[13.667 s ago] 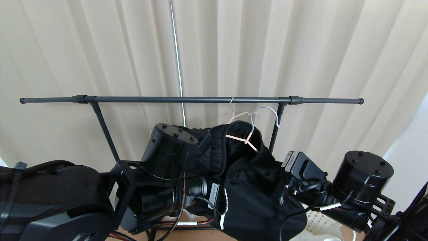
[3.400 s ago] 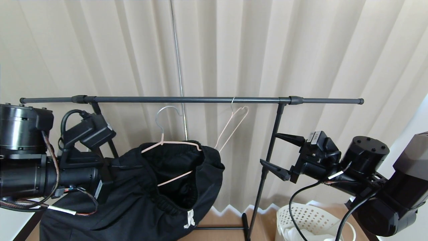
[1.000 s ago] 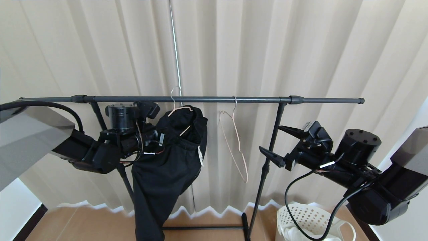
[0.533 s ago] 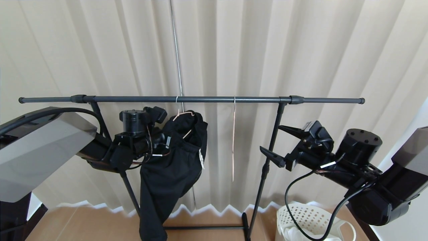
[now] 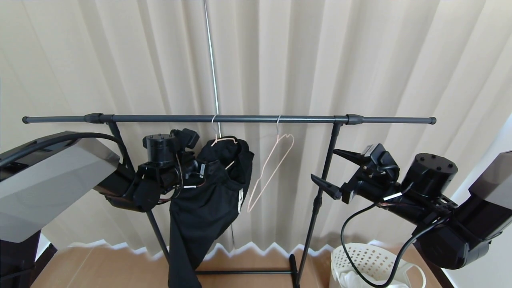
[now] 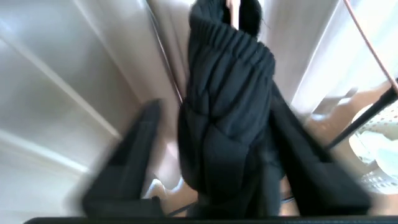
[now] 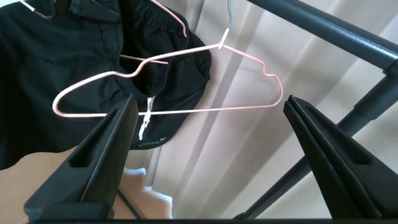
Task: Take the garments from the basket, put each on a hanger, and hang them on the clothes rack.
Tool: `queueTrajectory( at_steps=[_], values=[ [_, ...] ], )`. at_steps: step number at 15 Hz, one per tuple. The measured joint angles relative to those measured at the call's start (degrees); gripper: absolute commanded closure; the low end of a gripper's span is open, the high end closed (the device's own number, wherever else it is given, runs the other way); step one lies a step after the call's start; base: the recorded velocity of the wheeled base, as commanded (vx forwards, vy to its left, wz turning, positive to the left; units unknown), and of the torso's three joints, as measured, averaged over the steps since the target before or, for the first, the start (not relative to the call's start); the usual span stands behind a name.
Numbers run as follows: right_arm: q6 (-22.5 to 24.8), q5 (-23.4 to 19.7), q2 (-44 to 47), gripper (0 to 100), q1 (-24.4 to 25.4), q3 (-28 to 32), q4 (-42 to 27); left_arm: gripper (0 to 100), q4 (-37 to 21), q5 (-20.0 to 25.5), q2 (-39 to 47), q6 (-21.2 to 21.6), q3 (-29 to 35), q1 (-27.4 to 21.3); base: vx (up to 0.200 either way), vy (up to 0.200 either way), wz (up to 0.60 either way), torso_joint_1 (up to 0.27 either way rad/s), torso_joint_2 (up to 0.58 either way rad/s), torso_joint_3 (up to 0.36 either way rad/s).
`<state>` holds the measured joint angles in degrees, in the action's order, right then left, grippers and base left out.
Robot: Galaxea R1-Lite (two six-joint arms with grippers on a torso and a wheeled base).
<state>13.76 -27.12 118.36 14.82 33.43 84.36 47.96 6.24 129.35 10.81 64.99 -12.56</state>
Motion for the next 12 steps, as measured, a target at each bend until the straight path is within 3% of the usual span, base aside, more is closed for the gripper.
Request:
queueTrajectory(
  at_steps=[2,5,7,9,11,12],
  values=[
    [-0.17,0.06,-0.28,0,0.02,0.06,-0.17,0,1.11,0.67,-1.18,0.00,-2.26,0.07,0.000,0.000,0.00,0.000,0.00,0.000],
    [-3.75,3.12,-4.63,0,0.77,0.26,-3.38,0,1.44,5.80,-7.94,0.02,-10.50,0.32,0.000,0.000,0.00,0.000,0.00,0.000],
    [-5.36,9.72,-10.01,0,1.43,1.60,-17.63,0,1.45,8.12,-15.46,0.11,-17.91,0.44,0.000,0.000,0.00,0.000,0.00,0.000],
    [-6.18,19.74,-16.08,0,1.79,4.22,-32.88,0,1.48,9.24,-23.67,0.45,-25.38,0.99,0.000,0.000,0.00,0.000,0.00,0.000],
    [-6.51,26.61,-22.08,0,1.88,5.00,-38.27,0,1.77,9.63,-31.76,1.04,-33.12,1.95,0.000,0.000,0.00,0.000,0.00,0.000],
    [-6.60,27.77,-24.67,0,1.93,3.83,-38.41,0,2.60,9.65,-35.39,1.19,-36.49,2.30,0.000,0.000,0.00,0.000,0.00,0.000]
  ],
)
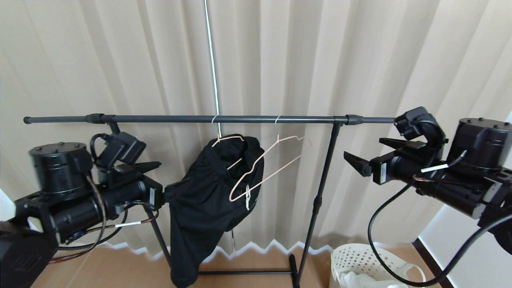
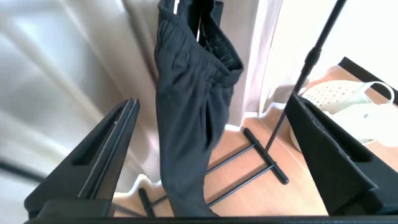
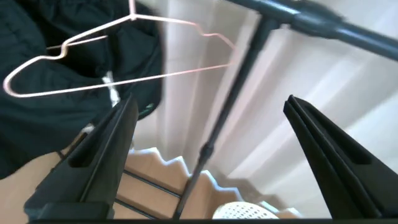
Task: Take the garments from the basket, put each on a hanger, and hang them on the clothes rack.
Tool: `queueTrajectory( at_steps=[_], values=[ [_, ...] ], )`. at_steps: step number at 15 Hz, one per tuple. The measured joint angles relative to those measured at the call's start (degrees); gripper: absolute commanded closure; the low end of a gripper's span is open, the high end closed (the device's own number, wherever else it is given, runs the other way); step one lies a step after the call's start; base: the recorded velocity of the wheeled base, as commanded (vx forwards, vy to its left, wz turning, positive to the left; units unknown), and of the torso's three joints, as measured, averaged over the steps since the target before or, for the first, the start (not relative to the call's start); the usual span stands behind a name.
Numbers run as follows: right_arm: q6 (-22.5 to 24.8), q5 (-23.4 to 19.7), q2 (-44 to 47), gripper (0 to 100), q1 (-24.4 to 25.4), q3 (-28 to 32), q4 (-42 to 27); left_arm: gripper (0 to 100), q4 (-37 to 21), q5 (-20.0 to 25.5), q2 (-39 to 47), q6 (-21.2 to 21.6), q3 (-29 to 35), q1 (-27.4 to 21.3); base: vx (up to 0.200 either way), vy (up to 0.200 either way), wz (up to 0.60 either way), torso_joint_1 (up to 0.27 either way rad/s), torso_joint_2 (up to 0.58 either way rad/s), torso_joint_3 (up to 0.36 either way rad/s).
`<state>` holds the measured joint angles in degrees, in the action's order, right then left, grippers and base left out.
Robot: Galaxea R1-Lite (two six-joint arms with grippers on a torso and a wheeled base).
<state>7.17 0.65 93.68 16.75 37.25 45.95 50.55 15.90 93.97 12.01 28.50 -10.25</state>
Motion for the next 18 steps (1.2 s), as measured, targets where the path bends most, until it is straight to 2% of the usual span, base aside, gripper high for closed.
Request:
queueTrajectory(
  at_steps=[3,6,8,9,12,13,17,18],
  values=[
    [-0.24,2.90,-8.33,0,-0.05,-7.66,-0.24,0,3.50,-0.35,-11.28,0.11,-10.18,0.67,0.000,0.000,0.00,0.000,0.00,0.000],
    [-0.30,3.80,-17.64,0,-0.05,-16.40,-0.38,0,4.05,-1.48,-22.82,-0.20,-18.77,0.91,0.000,0.000,0.00,0.000,0.00,0.000],
    [-0.28,4.11,-25.16,0,-0.02,-23.54,-0.79,0,2.66,-2.95,-31.56,-1.19,-24.08,0.98,0.000,0.000,0.00,0.000,0.00,0.000],
    [-0.28,4.39,-29.09,0,0.00,-26.95,-0.98,0,0.13,-3.94,-36.08,-2.73,-25.70,0.98,0.000,0.000,0.00,0.000,0.00,0.000],
    [-0.41,5.03,-39.36,0,-0.05,-34.80,-3.41,0,-13.34,-5.45,-49.53,-8.29,-27.73,0.98,0.000,0.000,0.00,0.000,0.00,0.000],
    [-0.72,5.01,-42.23,0,-0.05,-36.00,-6.68,0,-18.29,-5.63,-53.76,-9.08,-27.99,0.98,0.000,0.000,0.00,0.000,0.00,0.000],
    [-1.48,4.71,-60.28,0,0.00,-37.12,-29.17,0,-44.98,-6.02,-75.08,-10.75,-28.10,0.87,0.000,0.000,0.00,0.000,0.00,0.000],
    [-1.67,4.41,-65.51,0,-0.11,-37.16,-34.73,0,-48.97,-6.42,-79.31,-11.47,-27.56,0.85,0.000,0.000,0.00,0.000,0.00,0.000]
  ],
)
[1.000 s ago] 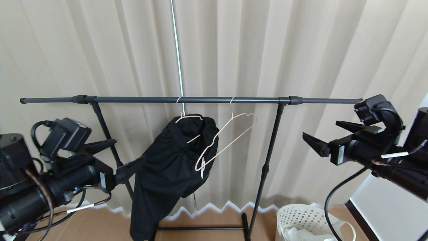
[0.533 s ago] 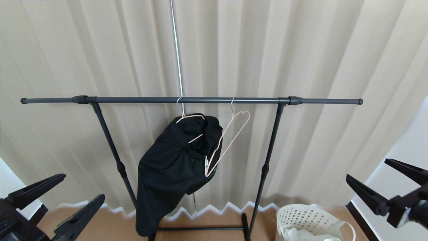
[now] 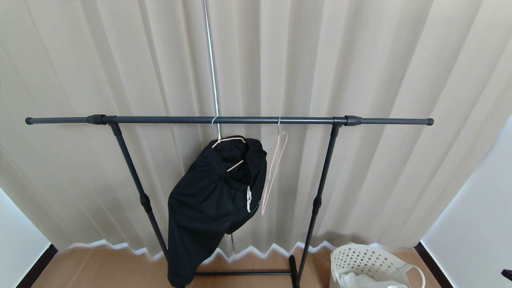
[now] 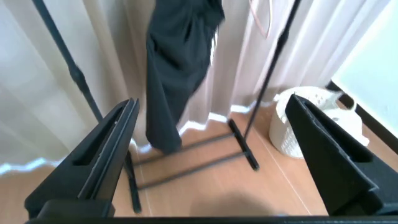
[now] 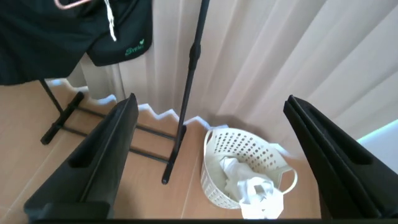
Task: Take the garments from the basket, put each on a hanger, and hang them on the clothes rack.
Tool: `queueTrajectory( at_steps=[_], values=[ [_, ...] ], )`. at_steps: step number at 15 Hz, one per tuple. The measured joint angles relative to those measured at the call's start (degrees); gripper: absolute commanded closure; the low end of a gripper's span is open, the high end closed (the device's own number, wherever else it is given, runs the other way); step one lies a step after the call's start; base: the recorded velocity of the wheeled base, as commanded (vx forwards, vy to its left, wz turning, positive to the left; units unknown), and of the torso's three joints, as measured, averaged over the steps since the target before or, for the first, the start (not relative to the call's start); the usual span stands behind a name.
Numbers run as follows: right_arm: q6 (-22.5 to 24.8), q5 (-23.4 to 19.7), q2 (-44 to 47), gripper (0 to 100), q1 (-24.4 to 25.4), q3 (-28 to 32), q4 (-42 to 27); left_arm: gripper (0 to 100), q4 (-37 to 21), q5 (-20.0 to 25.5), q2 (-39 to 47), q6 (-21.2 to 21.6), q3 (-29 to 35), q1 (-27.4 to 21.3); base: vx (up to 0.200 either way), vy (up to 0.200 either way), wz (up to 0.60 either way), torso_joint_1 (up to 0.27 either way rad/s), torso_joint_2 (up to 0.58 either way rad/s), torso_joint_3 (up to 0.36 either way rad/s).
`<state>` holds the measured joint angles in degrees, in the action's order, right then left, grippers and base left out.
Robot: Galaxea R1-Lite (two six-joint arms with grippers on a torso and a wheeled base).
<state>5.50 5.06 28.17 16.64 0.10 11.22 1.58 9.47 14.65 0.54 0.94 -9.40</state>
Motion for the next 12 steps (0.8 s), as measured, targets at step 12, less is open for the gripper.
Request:
queueTrajectory(
  at_steps=[12],
  values=[
    [-0.35,-5.49,-26.20,0,-16.74,-0.10,-11.29,0,-5.30,-11.96,-9.67,3.40,0.63,6.81,0.000,0.000,0.00,0.000,0.00,0.000]
  ],
)
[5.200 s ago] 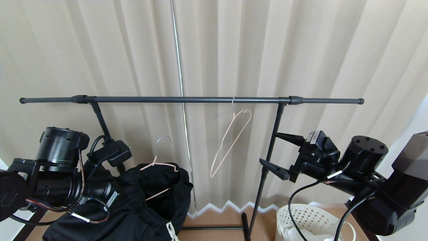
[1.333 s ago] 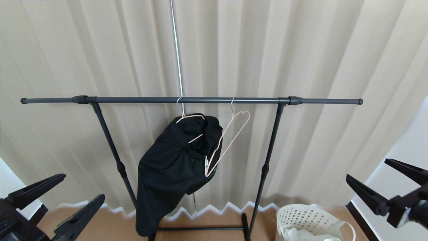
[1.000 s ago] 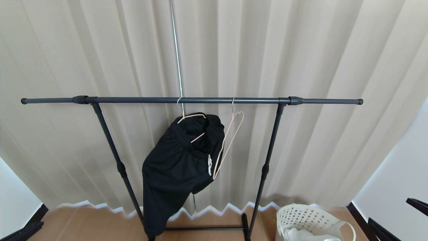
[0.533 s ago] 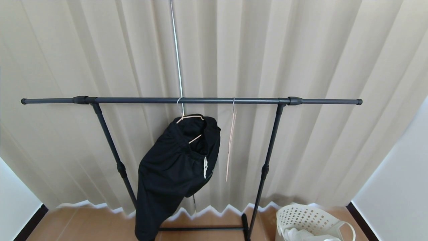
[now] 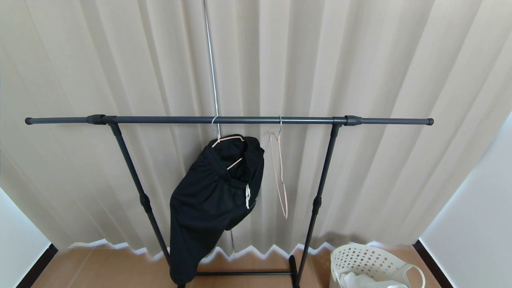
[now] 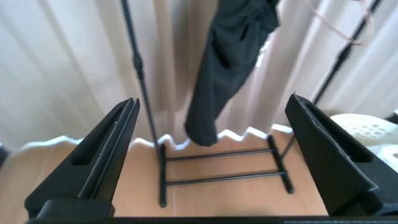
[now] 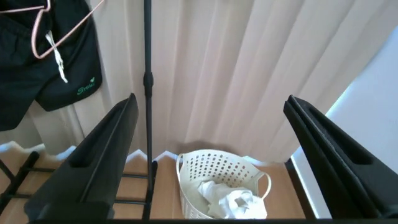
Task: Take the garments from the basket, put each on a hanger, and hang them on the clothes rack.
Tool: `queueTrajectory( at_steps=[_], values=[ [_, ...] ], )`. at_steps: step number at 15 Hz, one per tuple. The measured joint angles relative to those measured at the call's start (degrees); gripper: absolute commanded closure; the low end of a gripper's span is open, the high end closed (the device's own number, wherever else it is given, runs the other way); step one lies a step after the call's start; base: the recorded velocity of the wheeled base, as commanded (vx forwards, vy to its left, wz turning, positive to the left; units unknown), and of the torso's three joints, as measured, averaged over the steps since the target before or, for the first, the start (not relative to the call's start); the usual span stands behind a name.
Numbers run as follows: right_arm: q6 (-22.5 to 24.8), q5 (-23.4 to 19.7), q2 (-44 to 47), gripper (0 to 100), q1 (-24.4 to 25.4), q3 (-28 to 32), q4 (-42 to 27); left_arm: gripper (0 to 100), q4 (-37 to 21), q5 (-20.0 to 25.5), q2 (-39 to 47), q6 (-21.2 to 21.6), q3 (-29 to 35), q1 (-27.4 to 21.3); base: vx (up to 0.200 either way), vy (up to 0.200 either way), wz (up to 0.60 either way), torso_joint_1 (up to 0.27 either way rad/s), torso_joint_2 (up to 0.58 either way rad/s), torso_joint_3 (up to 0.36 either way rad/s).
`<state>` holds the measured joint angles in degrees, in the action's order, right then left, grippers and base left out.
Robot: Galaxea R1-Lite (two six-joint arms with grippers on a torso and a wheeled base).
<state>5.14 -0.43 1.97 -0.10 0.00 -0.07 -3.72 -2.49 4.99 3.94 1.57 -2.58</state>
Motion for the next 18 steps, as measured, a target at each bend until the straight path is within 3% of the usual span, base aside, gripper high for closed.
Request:
queueTrajectory(
  at_steps=[2,4,18],
  values=[
    [0.18,-4.88,-1.05,0,-0.12,0.00,-0.33,0,0.24,5.38,-2.12,-0.50,-0.20,2.68,0.000,0.000,0.00,0.000,0.00,0.000],
    [0.07,-8.17,-1.54,0,-0.17,0.00,-0.33,0,0.41,6.50,-3.86,-2.63,-0.28,2.69,0.000,0.000,0.00,0.000,0.00,0.000],
    [-0.41,-8.98,-1.76,0,-0.09,0.00,-0.09,0,0.49,5.49,-5.03,-3.67,-0.23,2.66,0.000,0.000,0.00,0.000,0.00,0.000]
  ],
)
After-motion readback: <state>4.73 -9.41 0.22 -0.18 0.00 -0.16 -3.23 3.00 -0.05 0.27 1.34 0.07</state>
